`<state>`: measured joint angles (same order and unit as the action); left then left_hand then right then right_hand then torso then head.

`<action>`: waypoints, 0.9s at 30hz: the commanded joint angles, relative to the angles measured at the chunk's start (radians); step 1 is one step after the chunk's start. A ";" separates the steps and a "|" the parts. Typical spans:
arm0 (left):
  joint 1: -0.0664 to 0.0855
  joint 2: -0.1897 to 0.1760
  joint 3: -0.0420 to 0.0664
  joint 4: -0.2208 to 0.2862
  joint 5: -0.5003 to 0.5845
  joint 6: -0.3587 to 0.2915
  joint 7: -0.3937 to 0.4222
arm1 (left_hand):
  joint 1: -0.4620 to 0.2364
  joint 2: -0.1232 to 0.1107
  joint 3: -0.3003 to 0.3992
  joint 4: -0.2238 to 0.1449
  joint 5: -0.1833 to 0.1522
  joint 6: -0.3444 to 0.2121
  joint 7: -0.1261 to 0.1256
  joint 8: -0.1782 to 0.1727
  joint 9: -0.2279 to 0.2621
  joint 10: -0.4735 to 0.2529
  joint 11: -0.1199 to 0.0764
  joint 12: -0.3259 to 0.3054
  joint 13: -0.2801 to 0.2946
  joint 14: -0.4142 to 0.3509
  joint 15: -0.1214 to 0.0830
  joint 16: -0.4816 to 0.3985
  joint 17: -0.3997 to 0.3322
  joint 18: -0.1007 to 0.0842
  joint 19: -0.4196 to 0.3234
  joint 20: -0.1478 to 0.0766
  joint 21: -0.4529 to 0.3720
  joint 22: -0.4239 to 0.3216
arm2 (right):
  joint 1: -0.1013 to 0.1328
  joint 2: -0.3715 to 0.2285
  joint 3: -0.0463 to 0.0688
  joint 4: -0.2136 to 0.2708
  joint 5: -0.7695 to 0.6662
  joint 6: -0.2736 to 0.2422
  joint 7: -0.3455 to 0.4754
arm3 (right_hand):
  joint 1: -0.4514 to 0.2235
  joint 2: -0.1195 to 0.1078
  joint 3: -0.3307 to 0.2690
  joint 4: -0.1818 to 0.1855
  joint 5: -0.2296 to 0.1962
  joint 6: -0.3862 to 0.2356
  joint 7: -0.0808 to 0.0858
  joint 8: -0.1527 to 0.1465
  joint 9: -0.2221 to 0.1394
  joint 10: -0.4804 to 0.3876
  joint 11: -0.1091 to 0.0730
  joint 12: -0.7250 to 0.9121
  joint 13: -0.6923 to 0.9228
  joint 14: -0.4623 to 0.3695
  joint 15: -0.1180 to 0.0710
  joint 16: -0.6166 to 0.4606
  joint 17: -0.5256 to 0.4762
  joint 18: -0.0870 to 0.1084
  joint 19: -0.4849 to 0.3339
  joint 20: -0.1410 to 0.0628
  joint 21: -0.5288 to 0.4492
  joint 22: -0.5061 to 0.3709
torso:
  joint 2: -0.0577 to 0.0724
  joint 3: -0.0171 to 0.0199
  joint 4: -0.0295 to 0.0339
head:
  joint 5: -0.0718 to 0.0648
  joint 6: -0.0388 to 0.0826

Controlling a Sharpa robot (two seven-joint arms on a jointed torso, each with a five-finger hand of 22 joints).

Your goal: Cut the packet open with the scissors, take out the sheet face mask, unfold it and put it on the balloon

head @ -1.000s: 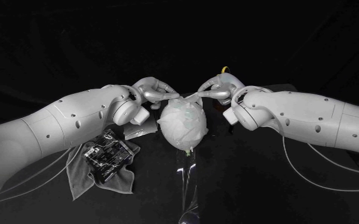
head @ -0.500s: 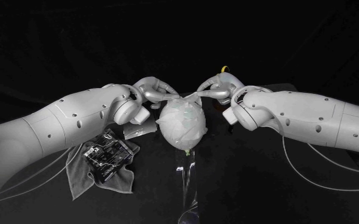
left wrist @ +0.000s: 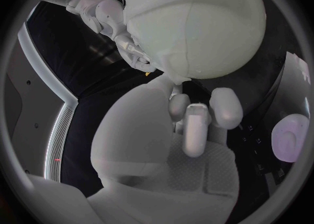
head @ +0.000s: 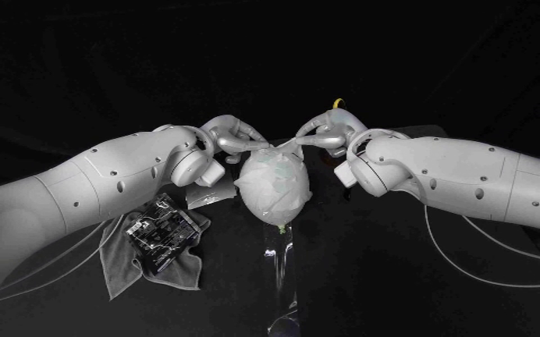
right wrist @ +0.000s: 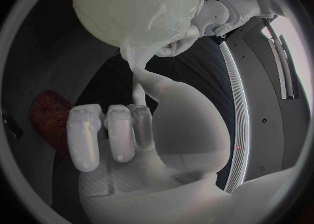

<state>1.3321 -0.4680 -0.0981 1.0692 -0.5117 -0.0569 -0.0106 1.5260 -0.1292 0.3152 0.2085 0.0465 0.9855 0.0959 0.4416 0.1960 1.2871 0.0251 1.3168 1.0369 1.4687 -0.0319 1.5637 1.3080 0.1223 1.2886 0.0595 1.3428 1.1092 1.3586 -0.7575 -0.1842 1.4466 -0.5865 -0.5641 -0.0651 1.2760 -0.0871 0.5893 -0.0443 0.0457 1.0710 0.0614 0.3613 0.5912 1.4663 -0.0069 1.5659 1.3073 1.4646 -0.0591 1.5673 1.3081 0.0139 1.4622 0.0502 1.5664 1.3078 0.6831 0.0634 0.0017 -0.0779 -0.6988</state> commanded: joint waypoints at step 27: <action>0.001 0.012 0.003 -0.022 0.100 -0.117 0.031 | -0.117 -0.023 0.272 -0.114 0.002 0.000 -0.022 0.137 0.100 0.053 -0.028 0.026 0.066 0.102 -0.028 0.007 0.263 -0.027 0.024 -0.020 0.024 0.034 | 0.000 0.022 0.001 -0.027 -0.042 0.004 -0.029 | -0.008 0.005 0.009 0.000 0.003 0.006 -0.002 0.004 0.046 0.104 -0.006 0.005 0.263 0.106 -0.008 0.003 0.263 -0.014 0.109 -0.006 0.004 0.263 | 0.000 -0.0001 0.0012 | -0.001 0.003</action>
<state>1.3319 -0.4568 -0.0969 1.0483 -0.4615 -0.1360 0.0076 1.4126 -0.1526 0.5849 0.0933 0.0446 0.9926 0.0733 0.5748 0.2075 1.3212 0.0087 1.3392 1.1033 1.4654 -0.0502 1.5671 1.3080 0.1067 1.3117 0.0431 1.3621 1.1440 1.3588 -0.7381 -0.1843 1.4227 -0.6033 -0.5651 -0.0819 1.2721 -0.0911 0.5936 -0.0428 0.0465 1.0708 0.0578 0.3624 0.5956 1.4663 -0.0068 1.5672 1.3075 1.4644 -0.0589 1.5673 1.3082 0.0139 1.4623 0.0500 1.5644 1.3073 0.6826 0.0632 0.0022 -0.0793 -0.6961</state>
